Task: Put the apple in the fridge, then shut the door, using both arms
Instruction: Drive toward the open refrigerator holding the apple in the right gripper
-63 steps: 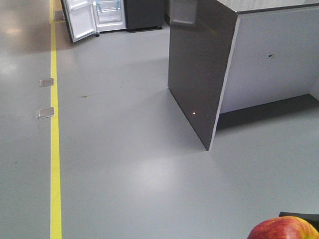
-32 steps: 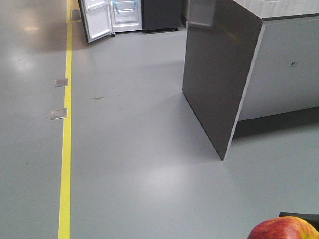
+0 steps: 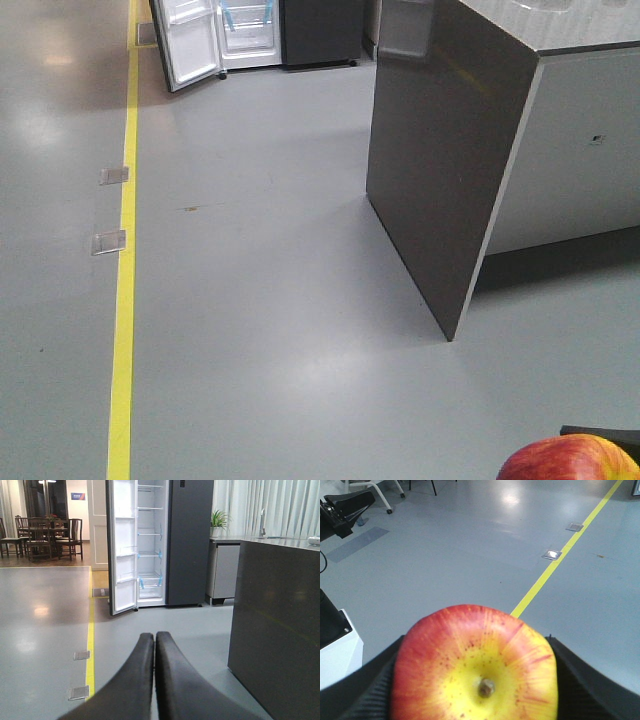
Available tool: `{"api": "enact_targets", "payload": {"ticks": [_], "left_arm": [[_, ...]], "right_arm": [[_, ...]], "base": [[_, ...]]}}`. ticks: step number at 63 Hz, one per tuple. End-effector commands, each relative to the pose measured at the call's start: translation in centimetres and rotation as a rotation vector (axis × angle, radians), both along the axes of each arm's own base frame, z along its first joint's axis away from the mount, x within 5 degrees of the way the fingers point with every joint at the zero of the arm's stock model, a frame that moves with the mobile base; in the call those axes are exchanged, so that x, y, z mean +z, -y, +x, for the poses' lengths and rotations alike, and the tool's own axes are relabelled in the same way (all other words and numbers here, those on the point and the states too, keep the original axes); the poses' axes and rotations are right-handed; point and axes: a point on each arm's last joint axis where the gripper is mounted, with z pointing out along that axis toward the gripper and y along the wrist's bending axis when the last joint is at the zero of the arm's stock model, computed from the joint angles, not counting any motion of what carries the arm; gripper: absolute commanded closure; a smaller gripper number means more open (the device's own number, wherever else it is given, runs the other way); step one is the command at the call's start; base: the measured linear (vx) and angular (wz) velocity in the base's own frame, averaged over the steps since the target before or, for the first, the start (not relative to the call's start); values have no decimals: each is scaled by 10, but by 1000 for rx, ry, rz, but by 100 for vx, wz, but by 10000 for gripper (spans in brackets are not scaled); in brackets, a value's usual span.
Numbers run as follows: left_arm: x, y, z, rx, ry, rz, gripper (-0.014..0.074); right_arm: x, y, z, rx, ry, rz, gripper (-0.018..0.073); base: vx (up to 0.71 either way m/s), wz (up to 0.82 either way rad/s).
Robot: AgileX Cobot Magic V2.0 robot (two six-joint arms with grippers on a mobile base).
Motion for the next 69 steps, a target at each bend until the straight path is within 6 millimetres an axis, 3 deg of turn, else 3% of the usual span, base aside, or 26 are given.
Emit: {"api": "enact_targets", "payload": {"ticks": [1,69], "left_arm": [[0,0,-1,-6,66,-7,603],[0,0,-1,-6,66,-7,603]], "right_arm": [[13,-1,2,-20,41,67,196],[13,-1,2,-20,41,67,196]], "base": [[17,-3],[18,12]]}}
